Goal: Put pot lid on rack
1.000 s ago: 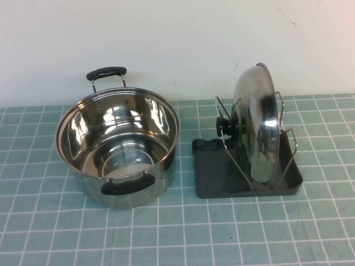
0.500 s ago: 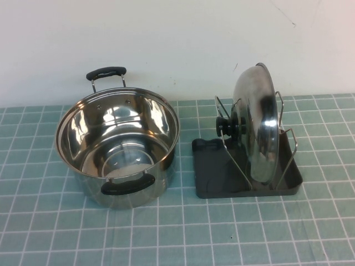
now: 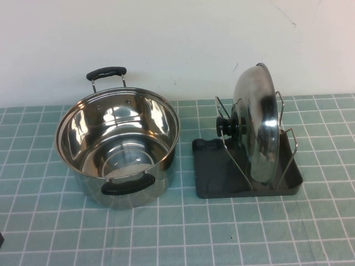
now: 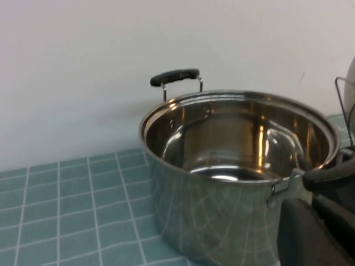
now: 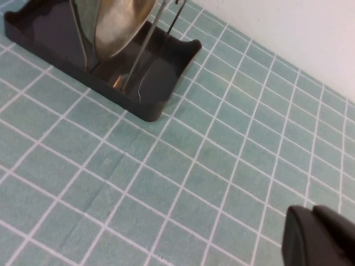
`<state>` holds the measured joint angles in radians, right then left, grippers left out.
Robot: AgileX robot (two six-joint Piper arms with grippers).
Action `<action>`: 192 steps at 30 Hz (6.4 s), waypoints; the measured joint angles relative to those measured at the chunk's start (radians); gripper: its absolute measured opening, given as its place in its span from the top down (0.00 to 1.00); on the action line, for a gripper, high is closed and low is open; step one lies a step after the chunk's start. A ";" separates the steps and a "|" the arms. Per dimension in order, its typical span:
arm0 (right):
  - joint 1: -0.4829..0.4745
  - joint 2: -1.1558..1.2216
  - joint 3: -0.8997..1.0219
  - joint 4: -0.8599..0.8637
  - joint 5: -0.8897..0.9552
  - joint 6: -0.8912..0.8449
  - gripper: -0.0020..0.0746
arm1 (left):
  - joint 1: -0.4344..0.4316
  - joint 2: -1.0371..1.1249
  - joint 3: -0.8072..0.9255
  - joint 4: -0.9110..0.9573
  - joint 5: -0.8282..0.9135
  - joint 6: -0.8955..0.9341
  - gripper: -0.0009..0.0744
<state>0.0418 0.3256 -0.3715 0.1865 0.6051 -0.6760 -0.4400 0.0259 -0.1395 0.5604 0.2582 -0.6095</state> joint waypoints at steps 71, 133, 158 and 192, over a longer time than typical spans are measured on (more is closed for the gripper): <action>0.000 0.000 0.001 0.011 0.010 0.003 0.98 | 0.390 -0.039 0.156 -0.549 0.061 0.377 0.99; -0.116 -0.338 0.400 -0.229 -0.277 0.511 0.98 | 0.390 -0.039 0.156 -0.576 0.061 0.389 0.99; -0.116 -0.338 0.396 -0.235 -0.257 0.527 0.98 | 0.390 -0.039 0.156 -0.576 0.061 0.392 0.99; -0.116 -0.340 0.393 -0.232 -0.244 0.607 0.98 | 0.390 -0.039 0.156 -0.576 0.061 0.389 0.99</action>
<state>-0.0744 -0.0143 0.0212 -0.0454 0.3612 -0.0691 -0.0501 -0.0133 0.0167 -0.0158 0.3194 -0.2204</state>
